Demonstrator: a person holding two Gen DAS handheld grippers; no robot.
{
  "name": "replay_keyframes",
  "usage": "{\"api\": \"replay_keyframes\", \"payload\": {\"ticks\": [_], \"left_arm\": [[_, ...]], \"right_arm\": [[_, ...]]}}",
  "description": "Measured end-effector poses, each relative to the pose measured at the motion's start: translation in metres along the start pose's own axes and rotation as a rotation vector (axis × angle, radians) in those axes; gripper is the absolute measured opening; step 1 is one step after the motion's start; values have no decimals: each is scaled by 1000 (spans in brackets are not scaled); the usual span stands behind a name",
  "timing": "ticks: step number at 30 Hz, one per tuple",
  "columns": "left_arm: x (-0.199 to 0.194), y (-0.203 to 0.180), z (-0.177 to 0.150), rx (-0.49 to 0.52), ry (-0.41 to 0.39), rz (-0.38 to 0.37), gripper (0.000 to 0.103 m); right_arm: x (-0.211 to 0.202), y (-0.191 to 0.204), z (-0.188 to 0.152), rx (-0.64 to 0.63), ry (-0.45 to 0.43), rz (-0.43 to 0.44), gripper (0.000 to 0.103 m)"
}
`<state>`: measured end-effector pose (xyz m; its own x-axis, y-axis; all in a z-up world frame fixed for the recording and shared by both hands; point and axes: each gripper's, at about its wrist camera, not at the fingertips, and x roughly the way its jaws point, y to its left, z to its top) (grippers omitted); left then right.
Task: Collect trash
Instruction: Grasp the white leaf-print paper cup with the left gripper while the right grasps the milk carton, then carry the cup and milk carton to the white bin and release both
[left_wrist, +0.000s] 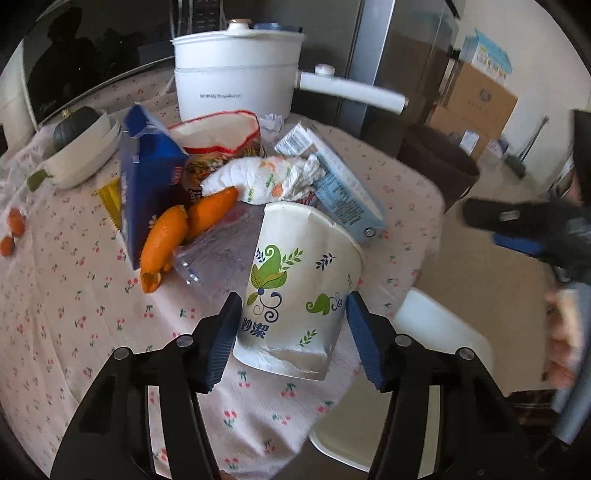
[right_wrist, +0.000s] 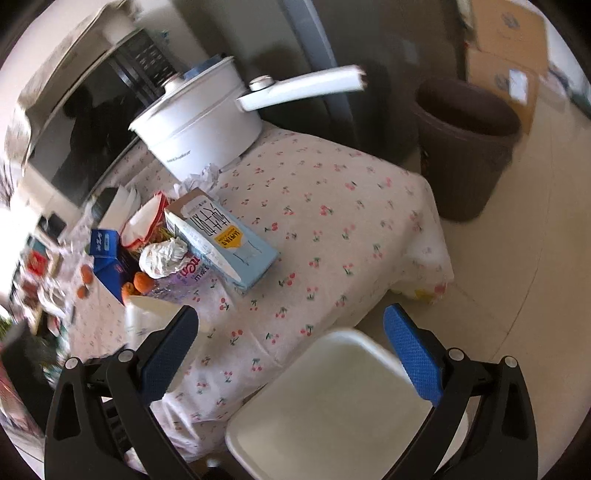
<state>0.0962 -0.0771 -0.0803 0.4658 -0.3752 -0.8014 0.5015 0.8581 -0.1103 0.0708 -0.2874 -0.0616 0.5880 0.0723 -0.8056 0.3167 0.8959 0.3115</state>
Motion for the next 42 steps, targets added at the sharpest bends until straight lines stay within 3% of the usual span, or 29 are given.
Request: {"api": "replay_keyframes", "payload": {"ticks": [6,10,19,22,24,26,28,38,42], "left_arm": [[-39,16,-6,-48,-66,-37,56],[-56,29,-8,-78,-99,-50,56],[-60,40,-11,-114,-110,-74,56],[-59,41,-12,-120,-107,-81,56],[-58,43,-12,-129,-104,-89,56],[-59,44,-12,-133,-105,-89,57],[-60,44,-12,-134,-108,-88,57],[-68,51,-12,-161,-141,-89,57],[-77,47,-11,-160,-164,-106,57]], "right_arm": [[35,39,6,-433,-29,9,98],[62,48,12,-550,-17,-1,98],[92,45,46,-450,-7,187,96],[99,48,48,-444,1,201,96],[105,48,49,-430,16,217,91],[111,49,50,-421,46,244,73],[113,51,50,-418,57,248,62],[81,45,40,-425,-1,242,61],[55,41,35,-427,-38,191,61]]}}
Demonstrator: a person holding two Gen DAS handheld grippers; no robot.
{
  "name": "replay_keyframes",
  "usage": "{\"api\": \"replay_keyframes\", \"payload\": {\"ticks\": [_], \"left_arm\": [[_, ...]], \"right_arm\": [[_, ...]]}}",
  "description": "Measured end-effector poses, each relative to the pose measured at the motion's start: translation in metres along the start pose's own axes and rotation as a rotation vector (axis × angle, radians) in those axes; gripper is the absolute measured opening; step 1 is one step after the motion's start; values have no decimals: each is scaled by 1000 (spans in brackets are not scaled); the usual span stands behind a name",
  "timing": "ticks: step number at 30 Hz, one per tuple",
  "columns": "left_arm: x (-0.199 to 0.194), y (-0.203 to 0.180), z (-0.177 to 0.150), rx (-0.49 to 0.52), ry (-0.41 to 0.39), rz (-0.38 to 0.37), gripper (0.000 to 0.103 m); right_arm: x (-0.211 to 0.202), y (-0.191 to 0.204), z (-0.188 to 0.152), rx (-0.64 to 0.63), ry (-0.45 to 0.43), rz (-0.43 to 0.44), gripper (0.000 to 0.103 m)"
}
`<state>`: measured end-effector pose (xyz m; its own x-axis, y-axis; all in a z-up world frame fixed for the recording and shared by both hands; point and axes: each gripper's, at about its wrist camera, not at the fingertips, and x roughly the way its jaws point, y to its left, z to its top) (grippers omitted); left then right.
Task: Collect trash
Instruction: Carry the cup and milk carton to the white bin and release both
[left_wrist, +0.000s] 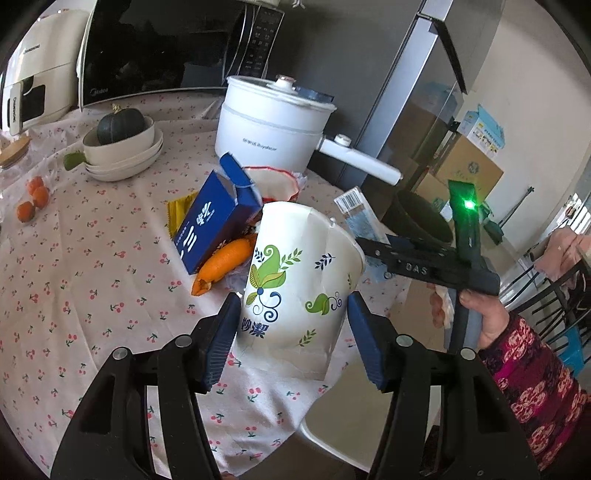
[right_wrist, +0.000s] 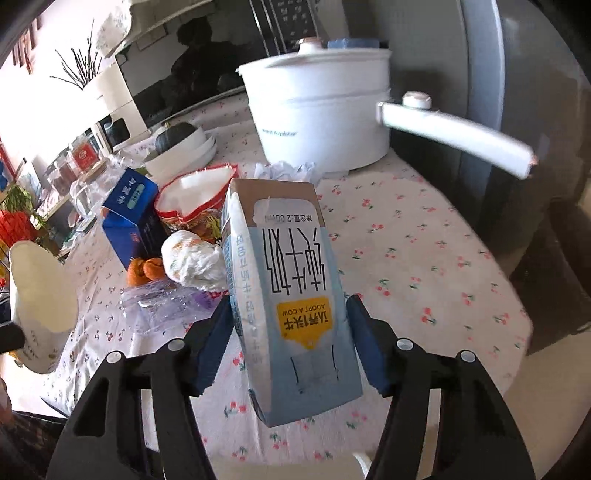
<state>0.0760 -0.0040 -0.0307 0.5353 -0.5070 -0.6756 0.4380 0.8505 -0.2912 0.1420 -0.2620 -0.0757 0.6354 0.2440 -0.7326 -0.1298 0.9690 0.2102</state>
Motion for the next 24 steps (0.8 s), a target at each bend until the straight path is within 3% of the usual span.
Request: {"api": "replay_keyframes", "payload": {"ticks": [5,11,16,21,22,24], "left_arm": [[-13,-10,0,12,-33,-21,57],[-24,-21,-3,12,-62,-43,57],[-26,-30,-12,23,-60,-44,57],[-22,-37,-24,37,-40,-39,57],[-21,-38,-25,40,-35,-38,57],[-16,-40,-30,44,-18,-42,57]], "right_arm": [[-44,18,-15,-48,-34,-105,61],[-84,37,-49,-21,-38,-161,61],[-82,46,-97,82,93,-190,62],[-68,51,-130,84,189,-211,62],[-66,51,-133,90,202,-202,65],[-68,47,-139,106,210,-209,79]]}}
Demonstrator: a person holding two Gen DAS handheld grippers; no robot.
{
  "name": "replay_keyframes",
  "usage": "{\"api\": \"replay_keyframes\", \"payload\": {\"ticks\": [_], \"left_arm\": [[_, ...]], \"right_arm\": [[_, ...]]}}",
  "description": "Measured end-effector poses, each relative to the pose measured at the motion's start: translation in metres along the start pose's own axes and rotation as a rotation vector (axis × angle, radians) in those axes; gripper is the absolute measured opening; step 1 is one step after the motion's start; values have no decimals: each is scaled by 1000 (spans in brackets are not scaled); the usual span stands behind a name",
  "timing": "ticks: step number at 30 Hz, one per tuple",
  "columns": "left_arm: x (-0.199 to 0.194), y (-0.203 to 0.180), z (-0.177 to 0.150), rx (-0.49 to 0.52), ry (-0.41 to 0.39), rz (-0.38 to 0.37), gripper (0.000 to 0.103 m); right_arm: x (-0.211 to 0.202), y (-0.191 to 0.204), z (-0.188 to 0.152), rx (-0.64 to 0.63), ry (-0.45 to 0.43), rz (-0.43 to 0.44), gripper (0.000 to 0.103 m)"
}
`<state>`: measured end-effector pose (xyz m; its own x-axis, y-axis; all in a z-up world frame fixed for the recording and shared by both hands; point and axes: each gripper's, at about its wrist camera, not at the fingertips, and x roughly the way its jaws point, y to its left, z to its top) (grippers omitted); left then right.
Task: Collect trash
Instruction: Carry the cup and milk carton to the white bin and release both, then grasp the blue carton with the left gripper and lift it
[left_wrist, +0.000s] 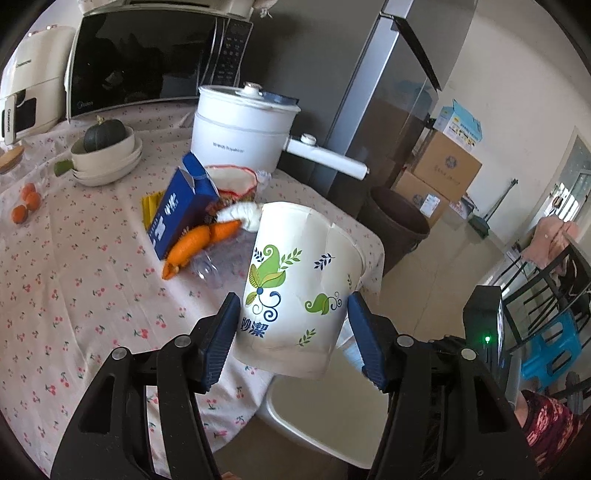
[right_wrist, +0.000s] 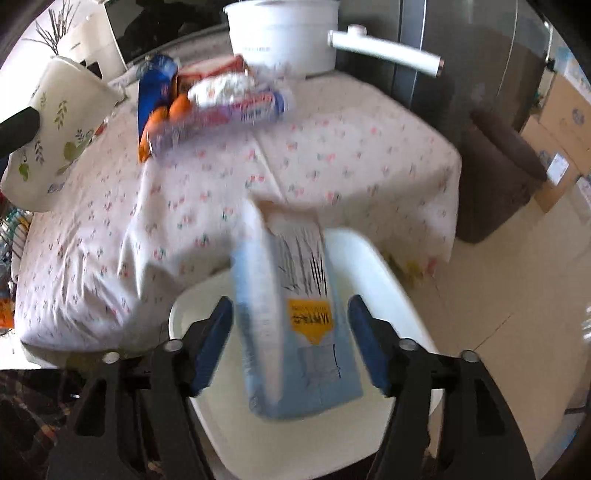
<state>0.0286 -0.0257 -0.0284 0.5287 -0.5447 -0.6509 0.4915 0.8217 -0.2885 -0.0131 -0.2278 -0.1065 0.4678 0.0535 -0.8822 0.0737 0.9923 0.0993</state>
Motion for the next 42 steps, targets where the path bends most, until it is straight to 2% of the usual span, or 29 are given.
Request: {"api": "replay_keyframes", "payload": {"ticks": [5,16,20,21,23,25,30,34,42], "left_arm": [[19,-7,-10,27,57,-2,57],[59,-39,-24,102,159,-39,58],[76,-48,-30,126,207,-45,59],[79,-50,-32,129,217,-45,60],[85,-52,-33,132,234,-43,70],[87,-53,-34,138,235,-34,75],[87,-49,-30,123,222,-21,78],[83,-40,-24,98,201,18,87],[76,-7,-6,-9,155,88,94]], "right_arm": [[-5,-19,-2,45,-19,-56,84],[-24,-71,8,204,-127,-192,86],[-31,-86,9,250,-156,-212,87],[-33,-88,10,258,-161,-217,87],[-36,-91,10,261,-173,-228,87],[-38,-91,11,259,-183,-238,87],[-41,-87,13,244,-203,-251,88],[-40,-81,17,236,-204,-242,90],[-34,-50,31,175,-199,-215,92]]}}
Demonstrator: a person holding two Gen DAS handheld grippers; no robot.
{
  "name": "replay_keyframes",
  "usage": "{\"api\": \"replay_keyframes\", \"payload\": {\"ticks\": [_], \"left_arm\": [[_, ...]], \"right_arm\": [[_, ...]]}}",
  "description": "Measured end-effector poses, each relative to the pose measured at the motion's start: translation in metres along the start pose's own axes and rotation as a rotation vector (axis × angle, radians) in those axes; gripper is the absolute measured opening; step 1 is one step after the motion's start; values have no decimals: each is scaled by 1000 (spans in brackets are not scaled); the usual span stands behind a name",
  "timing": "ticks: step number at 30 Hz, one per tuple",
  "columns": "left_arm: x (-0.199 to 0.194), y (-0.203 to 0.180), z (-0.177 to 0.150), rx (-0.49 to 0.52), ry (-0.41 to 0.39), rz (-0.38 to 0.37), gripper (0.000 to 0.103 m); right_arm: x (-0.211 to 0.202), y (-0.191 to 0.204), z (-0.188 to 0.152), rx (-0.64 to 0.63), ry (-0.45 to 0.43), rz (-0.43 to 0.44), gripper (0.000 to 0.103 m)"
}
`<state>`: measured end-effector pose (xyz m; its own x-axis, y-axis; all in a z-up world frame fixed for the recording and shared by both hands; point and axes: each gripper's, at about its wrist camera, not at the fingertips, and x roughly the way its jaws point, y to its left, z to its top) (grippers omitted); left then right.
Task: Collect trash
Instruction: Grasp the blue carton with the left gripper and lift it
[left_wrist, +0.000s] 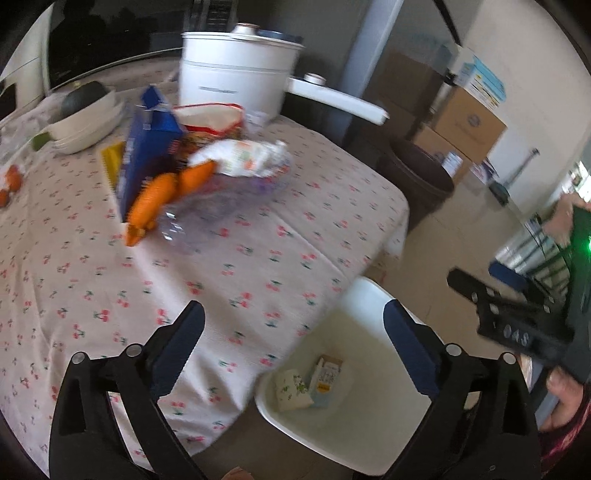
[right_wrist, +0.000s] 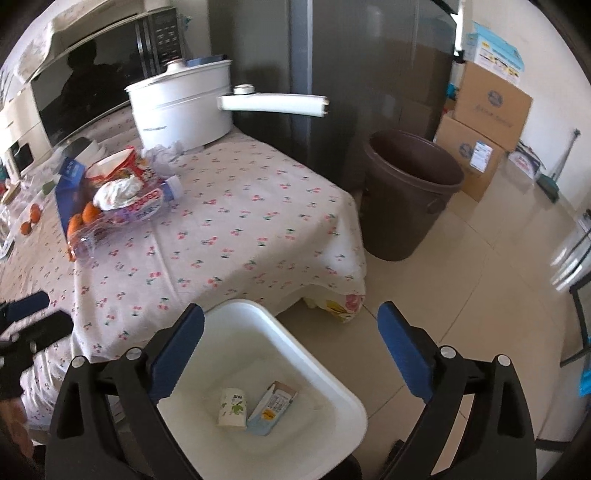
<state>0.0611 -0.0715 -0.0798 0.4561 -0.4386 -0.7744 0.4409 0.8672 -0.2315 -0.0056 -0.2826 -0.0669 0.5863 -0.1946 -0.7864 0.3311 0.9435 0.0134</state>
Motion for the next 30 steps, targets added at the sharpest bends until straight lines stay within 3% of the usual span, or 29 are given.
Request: {"api": "replay_keyframes", "payload": {"ticks": [12,18,30], "left_arm": [[-14,63,57,-86,-160,149,96],[10,94,72,-148,-150,170,96],[54,87,94,-58,-133,237,92]], "right_arm": [[2,49,12,-66,-3,64,93],[9,64,15,-100,7,67,93],[29,73,21,-112,49,51,93]]}}
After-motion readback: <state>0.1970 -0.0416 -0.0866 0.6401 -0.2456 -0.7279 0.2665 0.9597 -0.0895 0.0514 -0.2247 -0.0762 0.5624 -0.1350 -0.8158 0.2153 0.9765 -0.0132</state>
